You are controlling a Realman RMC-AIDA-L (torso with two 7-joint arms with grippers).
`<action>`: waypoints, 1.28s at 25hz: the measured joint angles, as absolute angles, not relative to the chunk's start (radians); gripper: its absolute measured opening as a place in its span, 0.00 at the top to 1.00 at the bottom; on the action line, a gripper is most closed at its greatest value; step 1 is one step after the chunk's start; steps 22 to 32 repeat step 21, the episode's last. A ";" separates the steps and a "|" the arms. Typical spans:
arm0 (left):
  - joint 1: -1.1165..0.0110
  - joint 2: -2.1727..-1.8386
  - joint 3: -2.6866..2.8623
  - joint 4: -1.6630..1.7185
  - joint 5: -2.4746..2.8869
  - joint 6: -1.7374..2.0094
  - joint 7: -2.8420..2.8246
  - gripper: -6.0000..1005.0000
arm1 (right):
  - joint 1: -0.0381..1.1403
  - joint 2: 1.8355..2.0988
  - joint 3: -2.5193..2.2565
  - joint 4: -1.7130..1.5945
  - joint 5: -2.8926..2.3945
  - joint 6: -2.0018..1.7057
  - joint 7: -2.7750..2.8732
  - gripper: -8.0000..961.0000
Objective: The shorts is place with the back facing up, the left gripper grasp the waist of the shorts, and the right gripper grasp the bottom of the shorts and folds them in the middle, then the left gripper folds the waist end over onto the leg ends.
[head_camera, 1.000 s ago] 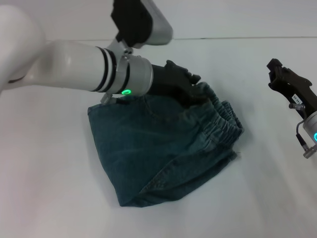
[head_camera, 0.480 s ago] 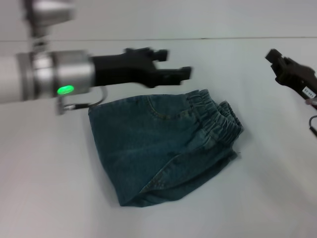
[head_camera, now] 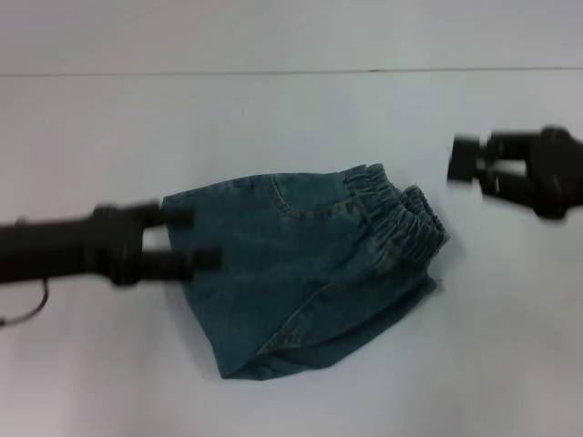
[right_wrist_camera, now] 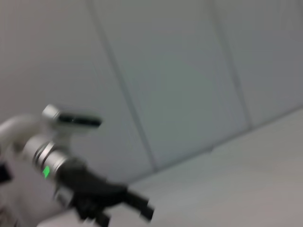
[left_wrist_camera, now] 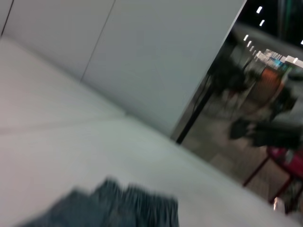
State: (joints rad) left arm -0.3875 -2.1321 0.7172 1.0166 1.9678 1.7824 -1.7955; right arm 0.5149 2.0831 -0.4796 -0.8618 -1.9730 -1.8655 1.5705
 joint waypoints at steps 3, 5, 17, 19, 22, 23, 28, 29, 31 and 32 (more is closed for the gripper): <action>-0.371 -2.136 0.694 1.028 2.057 1.792 -1.803 0.05 | 0.515 2.083 -0.485 -0.960 -2.092 -1.956 1.603 0.72; -0.367 -2.137 0.680 1.028 2.094 1.787 -1.803 0.05 | 0.512 2.082 -0.480 -0.990 -2.171 -1.970 1.612 0.67; -0.365 -2.140 0.661 1.023 2.152 1.735 -1.812 0.05 | 0.488 2.082 -0.476 -0.938 -2.287 -1.880 1.571 0.22; -0.366 -2.140 0.662 1.024 2.153 1.735 -1.815 0.05 | 0.491 2.082 -0.476 -0.936 -2.293 -1.879 1.571 0.13; -0.367 -2.140 0.661 1.023 2.153 1.735 -1.816 0.05 | 0.492 2.082 -0.476 -0.934 -2.294 -1.879 1.571 0.08; -0.367 -2.140 0.661 1.023 2.153 1.735 -1.816 0.05 | 0.492 2.082 -0.476 -0.934 -2.294 -1.879 1.571 0.08; -0.367 -2.140 0.661 1.023 2.153 1.735 -1.816 0.05 | 0.492 2.082 -0.476 -0.934 -2.294 -1.879 1.571 0.08; -0.367 -2.140 0.661 1.023 2.153 1.735 -1.816 0.05 | 0.492 2.082 -0.476 -0.934 -2.294 -1.879 1.571 0.08; -0.367 -2.140 0.661 1.023 2.153 1.735 -1.816 0.05 | 0.492 2.082 -0.476 -0.934 -2.294 -1.879 1.571 0.08; -0.367 -2.140 0.661 1.023 2.153 1.735 -1.816 0.05 | 0.492 2.082 -0.476 -0.934 -2.294 -1.879 1.571 0.08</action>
